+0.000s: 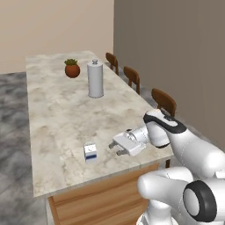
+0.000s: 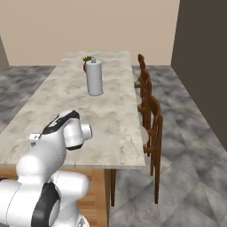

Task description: Pick the bottled drink, milk, bottled drink from the counter and place them in the open cabinet.

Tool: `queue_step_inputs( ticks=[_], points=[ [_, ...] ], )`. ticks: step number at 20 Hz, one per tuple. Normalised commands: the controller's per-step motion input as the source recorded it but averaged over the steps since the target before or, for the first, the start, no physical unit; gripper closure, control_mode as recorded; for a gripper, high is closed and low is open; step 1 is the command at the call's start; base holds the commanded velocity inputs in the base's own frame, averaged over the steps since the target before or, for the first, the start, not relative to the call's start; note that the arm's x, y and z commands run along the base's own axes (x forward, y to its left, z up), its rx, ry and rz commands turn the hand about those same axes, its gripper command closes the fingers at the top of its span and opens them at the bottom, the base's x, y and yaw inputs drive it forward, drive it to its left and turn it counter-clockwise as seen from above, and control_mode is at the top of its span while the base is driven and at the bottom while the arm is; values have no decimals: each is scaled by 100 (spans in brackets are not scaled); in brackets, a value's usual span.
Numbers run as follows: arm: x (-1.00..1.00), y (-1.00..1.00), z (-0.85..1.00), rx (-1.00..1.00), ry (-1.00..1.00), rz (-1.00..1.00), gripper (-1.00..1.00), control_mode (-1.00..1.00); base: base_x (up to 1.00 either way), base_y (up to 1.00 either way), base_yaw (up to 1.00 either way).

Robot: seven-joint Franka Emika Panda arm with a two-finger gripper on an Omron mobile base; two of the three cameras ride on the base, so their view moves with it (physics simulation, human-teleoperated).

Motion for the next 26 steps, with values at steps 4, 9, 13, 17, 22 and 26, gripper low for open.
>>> queue_step_inputs(
  ticks=[4, 9, 13, 17, 22, 26],
  points=[
    [3, 15, -20, -2, 0, -6, -100, -100, 0, 0, 0],
    [1, 6, -15, -2, 0, -12, -100, -100, 0, 0, 0],
    [4, 3, -11, -2, 0, -16, -100, -100, 0, 0, 0],
    [6, 11, -3, -3, 0, -11, -100, -100, 0, 0, 0],
    [0, 18, -3, -5, 1, 0, -100, -100, 0, 0, 0],
    [0, 32, -12, -12, 4, 0, -100, -100, 0, 0, 0]
  ],
)
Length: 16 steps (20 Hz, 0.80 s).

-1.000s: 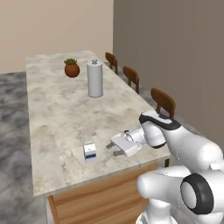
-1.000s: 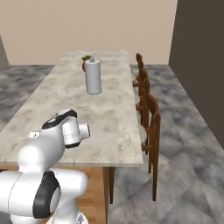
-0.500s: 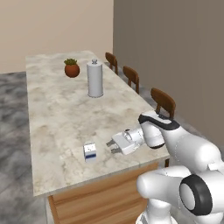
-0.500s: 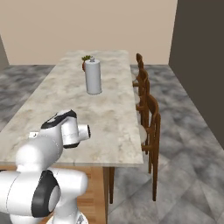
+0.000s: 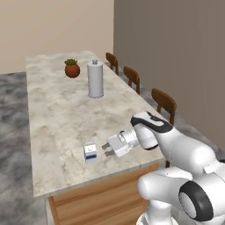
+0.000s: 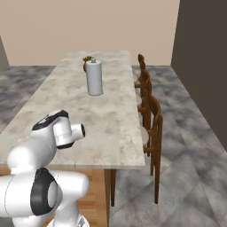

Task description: Pick the bottled drink, milk, bottled drink from the counter and place them in the open cabinet.

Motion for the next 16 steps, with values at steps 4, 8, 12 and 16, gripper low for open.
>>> queue_step_inputs(
  ticks=[4, 8, 12, 16],
  points=[
    [0, 26, -12, -11, 4, 0, -100, -100, 0, 0, 0],
    [3, 13, -8, -9, 1, -1, -100, -100, 0, 0, 0],
    [0, 0, -3, -1, 0, -9, -100, -100, 0, 0, 0],
    [0, 0, -4, 0, 0, -11, -100, -100, 0, 0, 0]
  ],
)
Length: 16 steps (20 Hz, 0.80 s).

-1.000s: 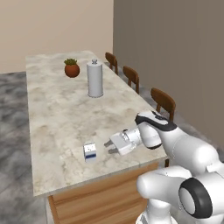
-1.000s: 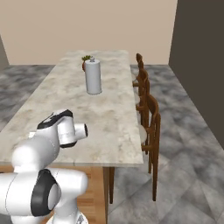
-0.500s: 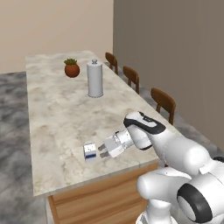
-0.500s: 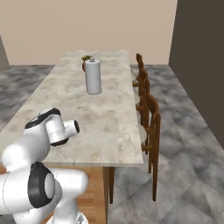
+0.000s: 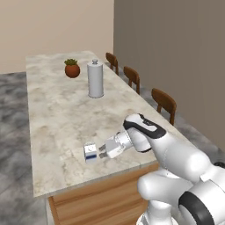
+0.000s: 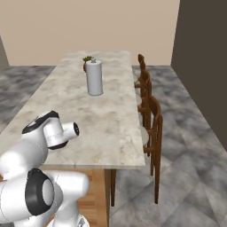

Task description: Pick the bottled drink, milk, bottled drink from the counter and place them in the open cabinet.

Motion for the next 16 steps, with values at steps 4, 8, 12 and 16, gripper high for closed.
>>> queue_step_inputs(
  ticks=[4, 8, 12, 16],
  points=[
    [0, 0, -2, 0, 0, -11, -100, -100, 0, 0, 0],
    [1, 1, -2, -2, 0, -5, -100, -100, 0, 0, 0],
    [8, 3, -4, -4, 0, 0, -100, -100, 0, 0, 0],
    [1, -14, -15, 0, 0, 0, -100, -100, 0, 0, 0]
  ],
)
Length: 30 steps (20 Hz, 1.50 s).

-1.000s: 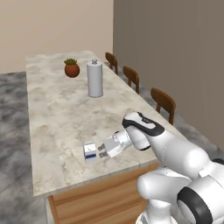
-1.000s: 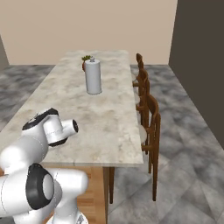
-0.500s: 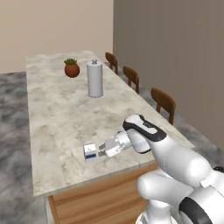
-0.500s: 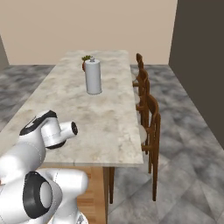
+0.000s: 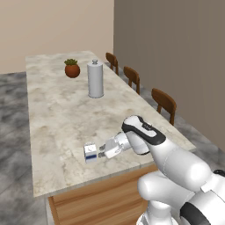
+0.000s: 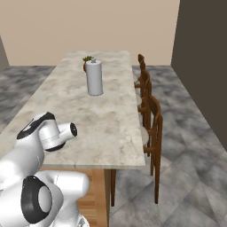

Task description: Pick the bottled drink, milk, bottled drink from the counter and place them in the open cabinet.

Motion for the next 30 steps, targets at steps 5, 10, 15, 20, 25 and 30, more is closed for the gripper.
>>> queue_step_inputs(
  ticks=[5, 10, 15, 20, 25, 30],
  points=[
    [2, -24, -23, 0, 0, 0, -100, -100, 0, 0, 0],
    [3, -12, -14, 0, 0, 0, -100, -100, 0, 0, 0],
    [14, 0, -11, -4, 0, 0, -100, -100, 0, 0, 0],
    [19, 0, -10, -5, 0, 0, -100, -100, 0, 0, 0],
    [16, 1, -8, -5, 0, 0, -100, -100, 0, 0, 0],
    [12, 24, -4, -7, 0, -4, -100, -100, 0, 0, 0]
  ],
)
